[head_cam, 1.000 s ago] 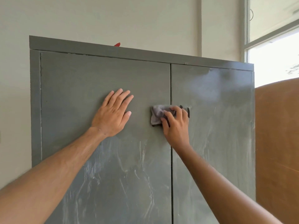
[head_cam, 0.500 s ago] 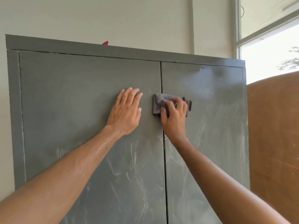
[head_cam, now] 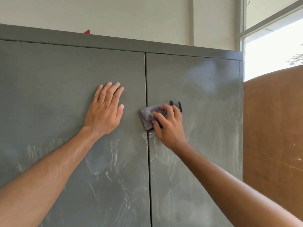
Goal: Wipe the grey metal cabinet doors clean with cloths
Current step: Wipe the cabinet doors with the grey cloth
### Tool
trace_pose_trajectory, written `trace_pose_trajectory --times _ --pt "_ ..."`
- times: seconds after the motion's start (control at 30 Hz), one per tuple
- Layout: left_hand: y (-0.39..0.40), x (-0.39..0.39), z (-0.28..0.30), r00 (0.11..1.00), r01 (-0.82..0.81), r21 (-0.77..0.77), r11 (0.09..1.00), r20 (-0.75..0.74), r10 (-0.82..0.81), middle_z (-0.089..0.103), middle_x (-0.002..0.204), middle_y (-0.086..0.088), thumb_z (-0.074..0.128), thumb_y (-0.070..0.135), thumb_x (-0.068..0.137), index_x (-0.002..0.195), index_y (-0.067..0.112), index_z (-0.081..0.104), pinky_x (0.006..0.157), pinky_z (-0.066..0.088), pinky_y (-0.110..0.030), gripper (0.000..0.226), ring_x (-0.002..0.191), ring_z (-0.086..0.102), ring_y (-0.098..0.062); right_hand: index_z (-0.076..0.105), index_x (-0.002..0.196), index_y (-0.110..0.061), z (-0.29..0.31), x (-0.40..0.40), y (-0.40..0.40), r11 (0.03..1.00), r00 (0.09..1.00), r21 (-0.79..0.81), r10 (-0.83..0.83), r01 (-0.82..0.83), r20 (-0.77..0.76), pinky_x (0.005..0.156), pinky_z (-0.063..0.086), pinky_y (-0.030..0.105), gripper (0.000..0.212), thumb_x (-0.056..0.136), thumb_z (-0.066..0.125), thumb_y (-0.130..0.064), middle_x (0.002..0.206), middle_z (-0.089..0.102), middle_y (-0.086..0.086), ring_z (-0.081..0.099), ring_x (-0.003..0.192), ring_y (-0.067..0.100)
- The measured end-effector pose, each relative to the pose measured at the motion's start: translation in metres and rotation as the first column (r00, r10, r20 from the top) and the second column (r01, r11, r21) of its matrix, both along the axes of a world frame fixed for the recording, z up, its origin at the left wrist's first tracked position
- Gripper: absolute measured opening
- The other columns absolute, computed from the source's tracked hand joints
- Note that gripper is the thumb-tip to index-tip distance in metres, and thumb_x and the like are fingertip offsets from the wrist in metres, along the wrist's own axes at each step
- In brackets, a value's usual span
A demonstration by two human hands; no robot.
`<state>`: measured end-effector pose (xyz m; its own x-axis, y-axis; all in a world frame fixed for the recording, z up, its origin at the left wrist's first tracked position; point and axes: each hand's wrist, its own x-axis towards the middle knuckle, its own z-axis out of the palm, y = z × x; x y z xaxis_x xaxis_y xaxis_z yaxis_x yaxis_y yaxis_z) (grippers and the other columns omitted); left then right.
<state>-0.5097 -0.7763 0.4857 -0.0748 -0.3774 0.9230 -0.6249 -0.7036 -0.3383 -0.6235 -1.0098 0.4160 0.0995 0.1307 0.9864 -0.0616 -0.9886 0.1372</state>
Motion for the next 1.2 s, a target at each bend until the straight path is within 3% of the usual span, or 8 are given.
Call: trace_pose_trajectory --times 0.1,0.2,0.4,0.6,0.77,0.97,1.13,1.2 --pt "-0.026 -0.021 0.0 0.996 0.072 -0.083 0.994 -0.044 -0.075 0.044 0.151 -0.019 0.045 0.022 0.099 0.146 -0.001 0.044 0.128 0.015 -0.052 0.053 0.143 0.039 -0.041 0.069 0.112 -0.015 0.008 -0.018 -0.042 0.983 0.999 0.185 -0.023 0.014 0.046 0.097 0.043 0.053 0.017 0.097 0.064 -0.023 0.123 0.054 0.015 0.045 0.111 0.038" --pt "-0.074 -0.045 0.005 0.99 0.137 0.023 0.99 -0.025 -0.136 0.045 0.152 -0.017 0.042 0.02 0.099 0.147 0.001 0.046 0.128 0.017 -0.05 0.052 0.144 0.04 -0.039 0.066 0.111 -0.015 0.05 -0.01 -0.05 0.923 0.988 0.383 -0.03 -0.031 0.154 0.098 0.042 0.055 0.017 0.098 0.06 -0.024 0.124 0.052 0.016 0.043 0.111 0.038" --pt "-0.13 -0.048 0.012 0.992 0.118 0.046 0.992 -0.05 -0.116 0.04 0.159 -0.015 0.04 0.024 0.103 0.152 0.002 0.042 0.129 0.016 -0.049 0.054 0.152 0.031 -0.036 0.071 0.108 -0.013 -0.004 -0.038 -0.102 0.995 0.997 -0.07 -0.069 0.068 -0.017 0.099 0.045 0.055 0.016 0.097 0.062 -0.02 0.125 0.058 0.02 0.05 0.107 0.046" --pt "-0.136 -0.041 0.005 0.999 0.026 0.025 0.999 0.017 -0.027 0.034 0.163 -0.016 0.036 0.025 0.105 0.157 0.001 0.035 0.13 0.012 -0.049 0.057 0.154 0.026 -0.037 0.066 0.116 -0.019 0.055 -0.046 -0.122 0.93 0.995 0.362 -0.088 0.067 0.039 0.093 0.045 0.054 0.023 0.096 0.06 -0.03 0.121 0.052 0.015 0.045 0.105 0.04" --pt "-0.135 -0.041 0.004 0.999 0.02 0.027 0.999 0.029 -0.021 0.035 0.163 -0.016 0.037 0.025 0.105 0.156 0.001 0.036 0.13 0.014 -0.049 0.057 0.154 0.026 -0.037 0.068 0.115 -0.018 0.002 -0.068 -0.148 0.994 0.987 -0.026 -0.106 0.103 -0.123 0.09 0.047 0.052 0.025 0.095 0.06 -0.031 0.121 0.055 0.015 0.048 0.101 0.04" --pt "-0.139 -0.042 0.003 0.999 -0.015 0.017 1.0 0.041 0.015 0.034 0.164 -0.016 0.036 0.026 0.105 0.157 0.001 0.034 0.13 0.014 -0.05 0.058 0.155 0.024 -0.036 0.064 0.118 -0.016 0.063 -0.068 -0.167 0.93 0.995 0.354 -0.097 0.095 -0.011 0.094 0.045 0.055 0.025 0.098 0.059 -0.031 0.122 0.05 0.017 0.044 0.105 0.039" --pt "-0.138 -0.041 0.002 0.999 -0.013 0.015 1.0 0.048 0.012 0.034 0.164 -0.016 0.037 0.026 0.104 0.158 0.001 0.034 0.13 0.013 -0.05 0.059 0.155 0.024 -0.036 0.07 0.116 -0.014 -0.002 -0.083 -0.193 0.993 0.989 -0.062 -0.105 0.099 -0.105 0.094 0.047 0.05 0.023 0.099 0.064 -0.027 0.123 0.056 0.016 0.048 0.105 0.04" --pt "-0.14 -0.04 0.001 0.998 -0.017 0.004 1.0 0.053 0.017 0.034 0.164 -0.016 0.037 0.026 0.104 0.158 0.001 0.034 0.13 0.013 -0.05 0.059 0.155 0.025 -0.037 0.069 0.117 -0.016 0.014 -0.092 -0.218 0.992 0.992 0.079 -0.095 0.101 -0.081 0.093 0.048 0.053 0.022 0.099 0.063 -0.027 0.121 0.054 0.014 0.046 0.107 0.039"
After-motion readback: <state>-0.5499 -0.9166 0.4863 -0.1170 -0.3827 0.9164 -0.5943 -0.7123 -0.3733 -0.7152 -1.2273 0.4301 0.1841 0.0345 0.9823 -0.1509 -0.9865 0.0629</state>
